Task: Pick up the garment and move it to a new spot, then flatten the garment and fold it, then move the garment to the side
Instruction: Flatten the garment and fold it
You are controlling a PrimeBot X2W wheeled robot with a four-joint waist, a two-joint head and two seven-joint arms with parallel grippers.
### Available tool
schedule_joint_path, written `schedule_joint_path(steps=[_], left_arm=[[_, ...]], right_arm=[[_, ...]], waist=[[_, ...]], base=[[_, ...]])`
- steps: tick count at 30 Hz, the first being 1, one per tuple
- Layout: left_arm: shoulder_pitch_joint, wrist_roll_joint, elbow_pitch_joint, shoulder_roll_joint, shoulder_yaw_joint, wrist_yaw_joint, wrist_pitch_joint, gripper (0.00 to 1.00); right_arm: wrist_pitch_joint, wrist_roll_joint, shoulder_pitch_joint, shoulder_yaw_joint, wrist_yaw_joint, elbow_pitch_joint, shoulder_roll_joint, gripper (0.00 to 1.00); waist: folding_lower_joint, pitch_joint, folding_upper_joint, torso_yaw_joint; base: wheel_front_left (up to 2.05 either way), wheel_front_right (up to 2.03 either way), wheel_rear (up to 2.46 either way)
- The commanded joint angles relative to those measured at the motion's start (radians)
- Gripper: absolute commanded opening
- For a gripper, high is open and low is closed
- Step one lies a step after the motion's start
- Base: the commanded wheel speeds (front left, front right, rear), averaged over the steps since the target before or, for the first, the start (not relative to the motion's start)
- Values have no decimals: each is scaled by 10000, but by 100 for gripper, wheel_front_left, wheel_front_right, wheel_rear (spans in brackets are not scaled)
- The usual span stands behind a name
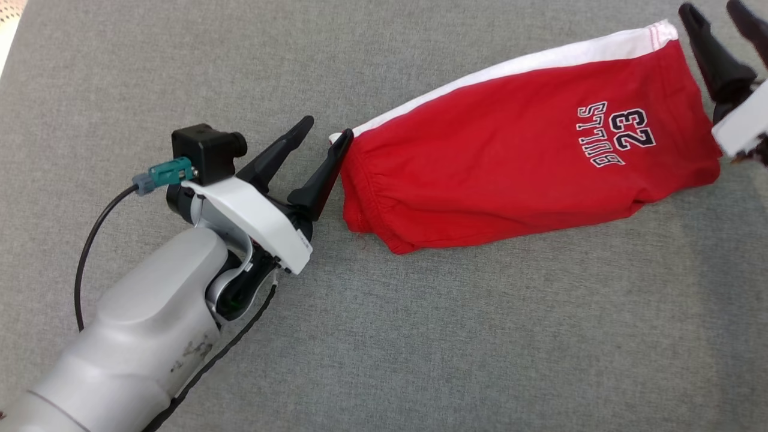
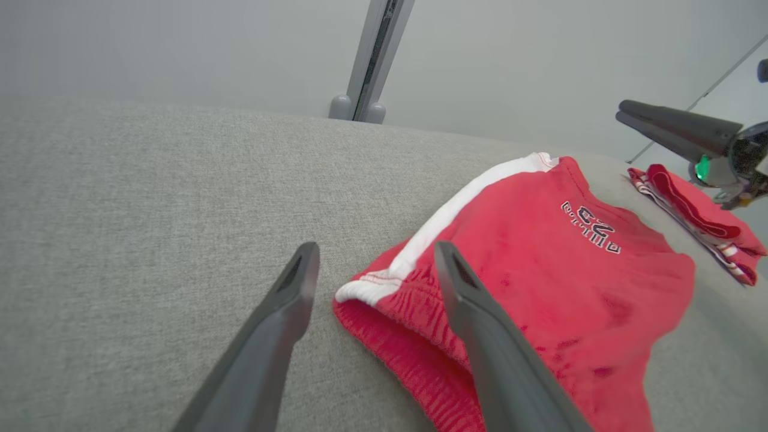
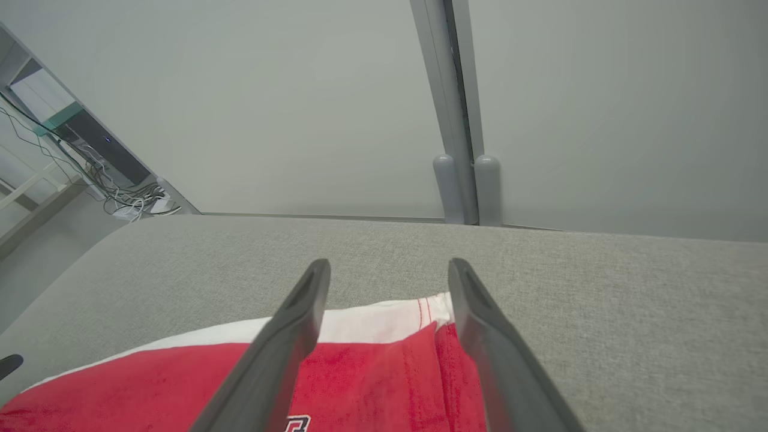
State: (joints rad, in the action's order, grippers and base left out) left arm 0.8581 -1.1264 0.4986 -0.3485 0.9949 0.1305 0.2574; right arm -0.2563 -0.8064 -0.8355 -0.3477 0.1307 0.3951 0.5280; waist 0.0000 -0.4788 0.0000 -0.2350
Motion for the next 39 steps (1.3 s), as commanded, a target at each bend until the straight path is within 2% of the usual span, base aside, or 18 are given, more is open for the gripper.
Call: schedule_joint_path(steps=[1,4,8,11,14,16,20,24,25,31,37,38,39], left_arm=[[-163,127,36,-73,-71,3,57,100],[-556,970,-216,-100,-917,-87,79,100],[-2053,3202,-1488,149,-2771,-1005,77,100],[-3441,4814,-2735,546,-4108,-1681,79,100],[-4759,6290,-3864,1023,-5016,-2130,79,100],[-5463,7075,-4414,1355,-5327,-2274,79,100],[-6393,8103,-4934,1963,-5516,-2164,80,100],[-6717,8448,-4981,2290,-5603,-1910,82,100],[-6858,8637,-4953,2463,-5654,-1756,82,100],[-6961,8970,-4810,2735,-5896,-1385,81,100],[-7064,9115,-4744,2856,-6163,-1174,83,100],[-7066,9145,-4742,2865,-6195,-1156,83,100],[-7078,9166,-4728,2874,-6223,-1118,81,100]], right_arm=[[213,-110,303,-47,-3,-64,105,100],[582,-415,1021,-111,-3,-278,278,100],[871,-850,2212,24,-3,-512,496,100],[969,-1236,2926,155,-3,-510,371,100],[964,-1386,3209,260,-3,-308,371,100],[918,-1306,3174,302,-3,18,335,100],[627,-1020,2778,426,-3,933,293,100],[308,-904,2509,532,-3,1736,281,100],[188,-748,2278,627,-3,2302,347,100],[-138,-250,1873,694,-3,3761,289,100],[-299,-54,1801,574,-4,4605,65,99],[-295,-38,1808,546,-4,4649,-5,43],[-294,-38,1796,513,-3,4658,-57,15]], waist=[[0,175,0,76],[0,478,0,133],[0,883,0,182],[0,1171,0,162],[0,1404,0,37],[0,1520,0,-135],[0,1626,0,-609],[0,1621,0,-999],[0,1593,0,-1240],[0,1556,0,-1713],[0,1543,0,-1782],[0,1541,0,-1758],[0,1531,0,-1725]], base=[[0,0,0],[0,0,0],[0,0,0],[0,0,0],[0,0,0],[0,0,0],[0,0,0],[0,0,0],[0,0,0],[0,0,0],[0,0,0],[0,0,0],[0,0,0]])
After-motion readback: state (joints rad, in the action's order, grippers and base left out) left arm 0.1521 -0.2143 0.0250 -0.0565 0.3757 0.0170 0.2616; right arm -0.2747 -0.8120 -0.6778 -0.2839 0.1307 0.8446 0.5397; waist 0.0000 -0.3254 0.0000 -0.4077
